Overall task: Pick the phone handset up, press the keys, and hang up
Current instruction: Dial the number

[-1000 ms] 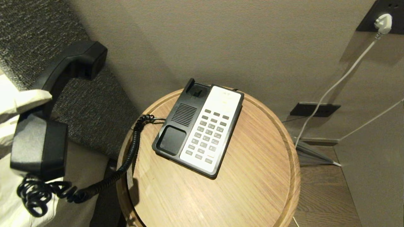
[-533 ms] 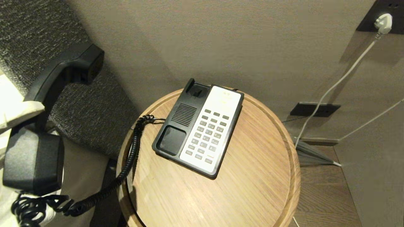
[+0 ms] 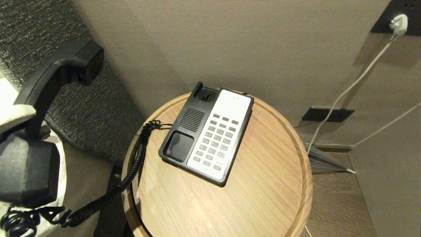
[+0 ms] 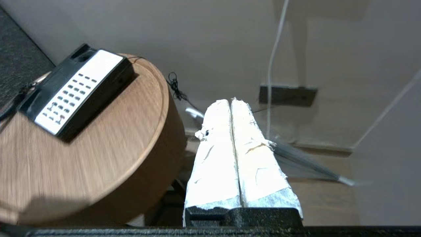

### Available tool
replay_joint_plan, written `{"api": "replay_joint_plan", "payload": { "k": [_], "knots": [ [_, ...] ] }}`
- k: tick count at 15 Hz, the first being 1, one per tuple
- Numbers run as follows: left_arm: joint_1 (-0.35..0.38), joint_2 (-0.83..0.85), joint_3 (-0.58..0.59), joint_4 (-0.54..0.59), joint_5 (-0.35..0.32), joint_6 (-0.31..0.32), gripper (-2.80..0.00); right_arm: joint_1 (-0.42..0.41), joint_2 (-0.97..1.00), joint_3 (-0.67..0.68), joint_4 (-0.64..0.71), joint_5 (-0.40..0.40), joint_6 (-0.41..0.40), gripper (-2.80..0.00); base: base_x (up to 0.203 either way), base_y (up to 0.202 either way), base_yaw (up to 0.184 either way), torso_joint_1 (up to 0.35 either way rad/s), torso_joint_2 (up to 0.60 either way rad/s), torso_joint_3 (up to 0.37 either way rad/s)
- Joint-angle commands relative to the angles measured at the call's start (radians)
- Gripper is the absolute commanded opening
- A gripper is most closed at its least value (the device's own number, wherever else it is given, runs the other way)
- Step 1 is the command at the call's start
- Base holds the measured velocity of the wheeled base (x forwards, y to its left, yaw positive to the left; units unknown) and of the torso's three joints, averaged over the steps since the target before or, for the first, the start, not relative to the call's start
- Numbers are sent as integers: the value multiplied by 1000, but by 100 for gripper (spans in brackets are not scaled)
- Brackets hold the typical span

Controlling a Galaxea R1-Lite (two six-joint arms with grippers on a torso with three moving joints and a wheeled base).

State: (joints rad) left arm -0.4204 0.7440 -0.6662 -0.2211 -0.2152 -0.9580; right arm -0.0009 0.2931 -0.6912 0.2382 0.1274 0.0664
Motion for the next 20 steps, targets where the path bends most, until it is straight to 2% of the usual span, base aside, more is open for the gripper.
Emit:
{"api": "replay_joint_plan", "payload": {
  "k": [1,2,4,6,10,13,16,20],
  "knots": [
    [0,6,-1,-1,-3,-5,-280,1,449,-44,-55,7,13,-280,0,0,0,0,0,0],
    [0,3,0,-1,-3,-5,-280,8,586,-64,-79,10,19,-280,0,0,0,0,0,0],
    [0,0,5,-1,-3,-7,-280,84,819,-114,-121,6,35,-280,0,0,0,0,0,0],
    [0,-2,5,-1,-3,-7,-280,273,974,-191,-149,-35,80,-280,0,0,0,0,0,0],
    [0,-9,19,-3,-4,-4,-280,573,1211,-412,-171,-217,266,-280,0,0,0,0,0,0],
    [0,-11,25,-4,-4,-5,-280,690,1281,-515,-171,-294,301,-280,0,0,0,0,0,0],
    [0,-12,31,-4,-4,-5,-280,788,1317,-591,-168,-302,387,-280,0,0,0,0,0,0],
    [0,-12,39,-4,-12,-4,-280,858,1333,-615,-159,-302,402,-280,0,0,0,0,0,0]
  ]
}}
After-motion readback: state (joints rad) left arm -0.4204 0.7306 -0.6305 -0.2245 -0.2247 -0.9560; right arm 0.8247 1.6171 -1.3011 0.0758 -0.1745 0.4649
